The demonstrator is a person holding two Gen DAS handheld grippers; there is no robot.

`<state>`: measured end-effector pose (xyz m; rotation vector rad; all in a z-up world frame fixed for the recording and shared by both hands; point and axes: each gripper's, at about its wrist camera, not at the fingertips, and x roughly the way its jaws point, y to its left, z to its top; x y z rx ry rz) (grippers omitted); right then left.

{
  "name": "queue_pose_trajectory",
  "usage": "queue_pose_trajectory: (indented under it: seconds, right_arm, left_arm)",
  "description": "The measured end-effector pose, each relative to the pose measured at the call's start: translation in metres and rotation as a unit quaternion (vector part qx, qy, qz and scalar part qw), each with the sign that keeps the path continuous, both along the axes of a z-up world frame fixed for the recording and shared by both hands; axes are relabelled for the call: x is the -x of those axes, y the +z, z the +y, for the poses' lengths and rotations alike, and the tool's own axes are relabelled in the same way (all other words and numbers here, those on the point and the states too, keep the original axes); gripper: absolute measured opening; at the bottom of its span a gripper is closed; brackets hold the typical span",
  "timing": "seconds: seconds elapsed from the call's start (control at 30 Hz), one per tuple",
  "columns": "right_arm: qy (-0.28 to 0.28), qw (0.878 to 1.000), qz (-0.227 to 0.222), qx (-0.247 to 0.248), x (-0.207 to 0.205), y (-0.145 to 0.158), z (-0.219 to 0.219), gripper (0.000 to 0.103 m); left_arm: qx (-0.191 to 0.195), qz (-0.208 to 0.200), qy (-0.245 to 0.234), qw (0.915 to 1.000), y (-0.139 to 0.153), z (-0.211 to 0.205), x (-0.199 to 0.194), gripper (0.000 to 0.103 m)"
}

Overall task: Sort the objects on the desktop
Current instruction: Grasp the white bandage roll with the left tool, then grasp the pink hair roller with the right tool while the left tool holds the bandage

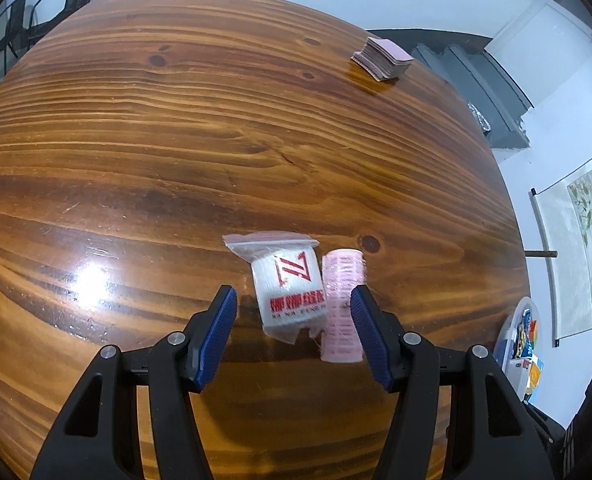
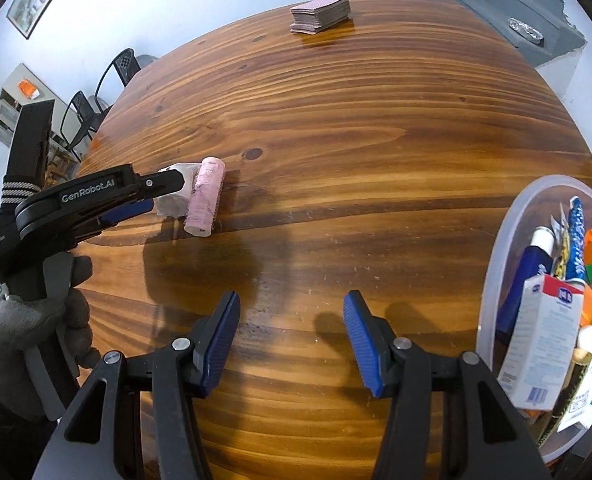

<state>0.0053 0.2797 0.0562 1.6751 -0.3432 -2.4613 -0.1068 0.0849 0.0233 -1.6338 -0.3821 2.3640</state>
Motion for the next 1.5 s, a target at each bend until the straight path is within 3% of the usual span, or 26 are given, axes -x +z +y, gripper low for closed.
queue_pose_trajectory:
  seconds: [0.53,0.83,0.97,1.5]
  right_arm:
    - [0.029,1.000,0.003,0.002,0.027,-0.005,-0.024,0.058]
    - [0.048,0.999,0.014,0.005,0.047,-0.002,-0.042,0.058]
    - [0.056,0.998,0.017,0.007,0.054,-0.002,-0.050,0.058]
    - [0.090,0.996,0.022,-0.010,0.082,-0.020,-0.084,0.058]
  left_arm:
    - [0.029,-0.008,0.014,0.9995,-0.011,-0.018,0.009,0.063]
    - [0.043,0.004,-0.003,0.9991,-0.011,-0.017,0.018,0.062]
    - [0.056,0.009,-0.011,0.9983,-0.009,-0.020,0.016,0.041]
    - [0.049,0.012,0.016,0.9986,0.000,-0.047,0.002,0.040]
